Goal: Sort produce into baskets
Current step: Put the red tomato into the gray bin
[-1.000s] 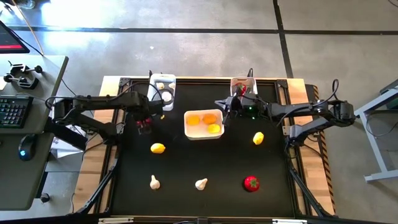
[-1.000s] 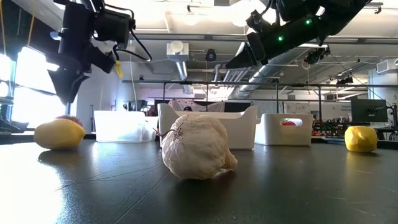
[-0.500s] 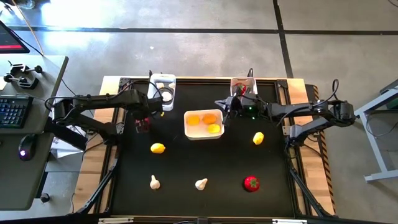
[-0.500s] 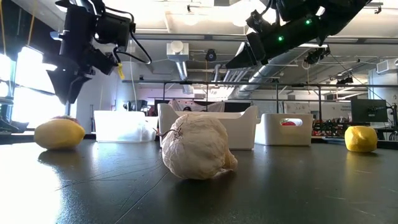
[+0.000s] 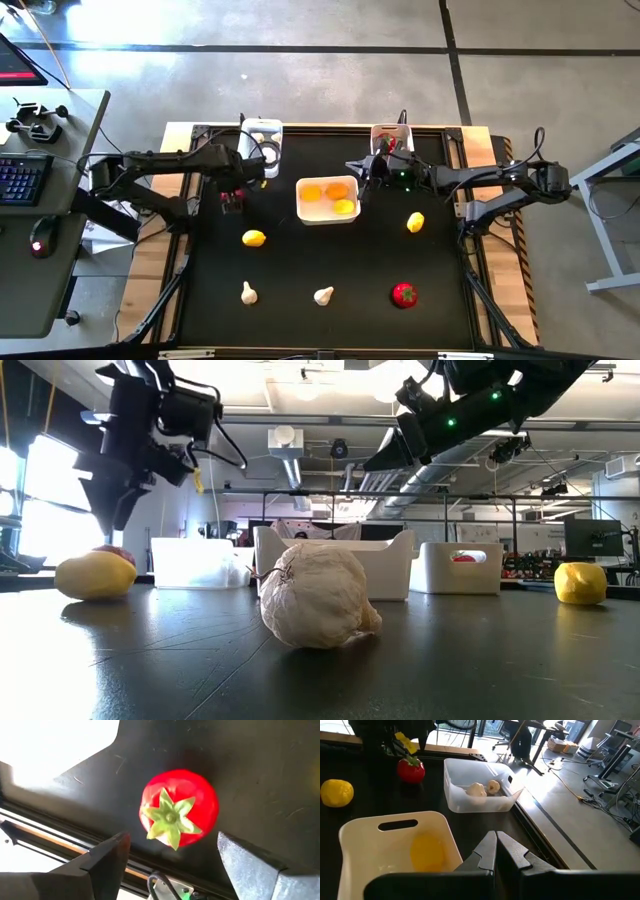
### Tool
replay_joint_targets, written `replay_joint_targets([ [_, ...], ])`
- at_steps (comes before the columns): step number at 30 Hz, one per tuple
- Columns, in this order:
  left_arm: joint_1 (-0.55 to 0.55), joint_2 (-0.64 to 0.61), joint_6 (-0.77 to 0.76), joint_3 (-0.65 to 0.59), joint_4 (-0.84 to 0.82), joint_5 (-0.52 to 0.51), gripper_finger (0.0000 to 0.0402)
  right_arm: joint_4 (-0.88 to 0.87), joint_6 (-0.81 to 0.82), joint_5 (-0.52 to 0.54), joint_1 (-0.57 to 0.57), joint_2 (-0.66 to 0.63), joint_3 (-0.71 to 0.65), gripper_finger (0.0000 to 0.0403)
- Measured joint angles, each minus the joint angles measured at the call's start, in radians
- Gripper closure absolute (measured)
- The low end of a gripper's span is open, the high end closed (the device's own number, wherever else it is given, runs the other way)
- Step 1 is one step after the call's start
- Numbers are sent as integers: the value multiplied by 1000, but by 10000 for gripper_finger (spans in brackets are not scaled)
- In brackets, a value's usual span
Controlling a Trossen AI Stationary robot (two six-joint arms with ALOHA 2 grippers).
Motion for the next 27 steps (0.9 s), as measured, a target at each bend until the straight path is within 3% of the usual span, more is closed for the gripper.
replay_joint_targets([
  [13,28,180,10,-1,40,-2,101,-21,-1,0,0,0,0,403],
  [27,90,191,46,-39,97,19,103,-21,0,0,0,0,0,403],
])
